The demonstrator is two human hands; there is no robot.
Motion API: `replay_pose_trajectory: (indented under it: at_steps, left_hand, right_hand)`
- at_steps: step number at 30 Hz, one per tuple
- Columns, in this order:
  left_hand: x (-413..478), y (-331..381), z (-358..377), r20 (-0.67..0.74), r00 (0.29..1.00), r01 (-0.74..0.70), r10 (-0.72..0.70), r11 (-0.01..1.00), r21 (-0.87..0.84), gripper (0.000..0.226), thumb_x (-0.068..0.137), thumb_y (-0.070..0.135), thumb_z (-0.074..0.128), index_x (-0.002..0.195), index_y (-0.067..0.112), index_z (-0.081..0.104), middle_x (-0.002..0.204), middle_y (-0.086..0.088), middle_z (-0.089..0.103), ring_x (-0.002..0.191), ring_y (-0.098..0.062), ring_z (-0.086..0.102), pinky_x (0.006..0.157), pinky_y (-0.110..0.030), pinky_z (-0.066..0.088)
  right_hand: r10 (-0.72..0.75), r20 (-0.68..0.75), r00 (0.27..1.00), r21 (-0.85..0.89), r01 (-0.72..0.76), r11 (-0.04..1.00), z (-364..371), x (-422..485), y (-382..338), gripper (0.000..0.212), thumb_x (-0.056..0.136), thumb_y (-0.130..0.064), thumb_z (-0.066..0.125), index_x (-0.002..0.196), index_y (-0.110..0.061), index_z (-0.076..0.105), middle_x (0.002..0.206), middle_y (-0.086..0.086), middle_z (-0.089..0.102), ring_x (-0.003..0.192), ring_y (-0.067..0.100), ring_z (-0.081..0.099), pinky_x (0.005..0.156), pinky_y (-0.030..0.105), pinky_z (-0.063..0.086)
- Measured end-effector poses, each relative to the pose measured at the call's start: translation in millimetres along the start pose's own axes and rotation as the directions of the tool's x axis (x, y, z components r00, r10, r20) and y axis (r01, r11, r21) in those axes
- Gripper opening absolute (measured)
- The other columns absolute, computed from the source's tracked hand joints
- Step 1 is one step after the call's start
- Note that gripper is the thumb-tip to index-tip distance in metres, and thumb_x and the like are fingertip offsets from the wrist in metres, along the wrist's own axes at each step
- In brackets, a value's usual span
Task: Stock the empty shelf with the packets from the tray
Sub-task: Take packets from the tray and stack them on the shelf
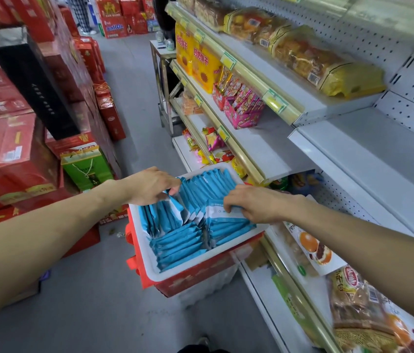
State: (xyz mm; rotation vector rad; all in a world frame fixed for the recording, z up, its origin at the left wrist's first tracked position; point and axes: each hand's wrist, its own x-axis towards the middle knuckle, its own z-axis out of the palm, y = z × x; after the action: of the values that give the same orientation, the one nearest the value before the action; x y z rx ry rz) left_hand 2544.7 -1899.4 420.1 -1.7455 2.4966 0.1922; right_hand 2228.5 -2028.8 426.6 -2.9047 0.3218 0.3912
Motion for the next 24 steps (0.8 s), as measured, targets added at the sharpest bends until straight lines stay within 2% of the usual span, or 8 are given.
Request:
replay_pose_trajectory:
  at_steps: [6, 10, 14, 17, 22, 24]
  left_hand:
    - [-4, 6, -12, -0.038, 0.990, 0.116, -0.133, 0.947, -0.298, 0.023, 0.097, 0.024, 0.065, 0.101, 0.031, 0.044, 0.093, 0.007, 0.061, 0.082, -0.021, 0.058, 0.074, -0.037, 0.046]
    - [0, 14, -21, -0.034, 0.982, 0.154, -0.188, 0.884, -0.442, 0.022, 0.098, 0.024, 0.065, 0.102, 0.026, 0.044, 0.086, 0.004, 0.061, 0.073, -0.021, 0.055, 0.071, -0.038, 0.046]
    - [4, 18, -19, -0.018, 0.982, 0.157, -0.188, 0.865, -0.476, 0.018, 0.100, 0.019, 0.062, 0.103, 0.024, 0.045, 0.083, 0.011, 0.059, 0.070, -0.006, 0.052, 0.067, -0.027, 0.043]
    - [6, 17, -13, 0.001, 0.984, 0.158, -0.179, 0.865, -0.475, 0.015, 0.101, 0.014, 0.058, 0.101, 0.025, 0.048, 0.089, 0.013, 0.061, 0.077, 0.001, 0.055, 0.069, -0.020, 0.041]
    - [8, 19, -10, 0.050, 0.987, 0.159, -0.155, 0.863, -0.479, 0.022, 0.102, 0.010, 0.052, 0.095, 0.030, 0.057, 0.101, 0.008, 0.064, 0.092, -0.013, 0.060, 0.081, -0.028, 0.049]
    - [9, 21, -10, 0.095, 0.986, 0.168, -0.139, 0.861, -0.480, 0.024, 0.102, 0.010, 0.053, 0.097, 0.031, 0.064, 0.105, 0.012, 0.066, 0.092, -0.003, 0.059, 0.082, -0.023, 0.046]
  right_hand:
    - [0.080, 0.033, 0.996, 0.084, -0.082, 0.993, -1, 1, 5, 0.045, 0.084, -0.001, 0.051, 0.110, -0.038, 0.055, 0.104, -0.012, 0.058, 0.104, 0.015, 0.050, 0.092, 0.043, 0.048]
    - [0.113, 0.054, 0.992, 0.120, -0.118, 0.986, 0, 0, 9, 0.045, 0.082, -0.007, 0.052, 0.108, -0.044, 0.050, 0.105, -0.010, 0.056, 0.107, 0.017, 0.051, 0.092, 0.046, 0.049]
    - [0.131, 0.045, 0.990, 0.130, -0.136, 0.982, -1, -5, 12, 0.044, 0.084, -0.006, 0.054, 0.110, -0.041, 0.053, 0.108, -0.010, 0.055, 0.110, 0.015, 0.050, 0.095, 0.045, 0.049]
    - [0.139, 0.035, 0.990, 0.127, -0.142, 0.982, -1, -8, 13, 0.043, 0.085, -0.004, 0.054, 0.110, -0.039, 0.056, 0.107, -0.011, 0.055, 0.109, 0.013, 0.049, 0.094, 0.043, 0.048]
    - [0.135, 0.012, 0.991, 0.134, -0.135, 0.982, 3, -10, 15, 0.042, 0.085, -0.005, 0.055, 0.109, -0.040, 0.056, 0.107, -0.014, 0.055, 0.105, 0.009, 0.045, 0.093, 0.041, 0.047]
    - [0.141, 0.008, 0.990, 0.138, -0.141, 0.980, 5, -10, 16, 0.042, 0.085, -0.005, 0.055, 0.109, -0.040, 0.056, 0.108, -0.014, 0.055, 0.106, 0.009, 0.046, 0.094, 0.041, 0.047]
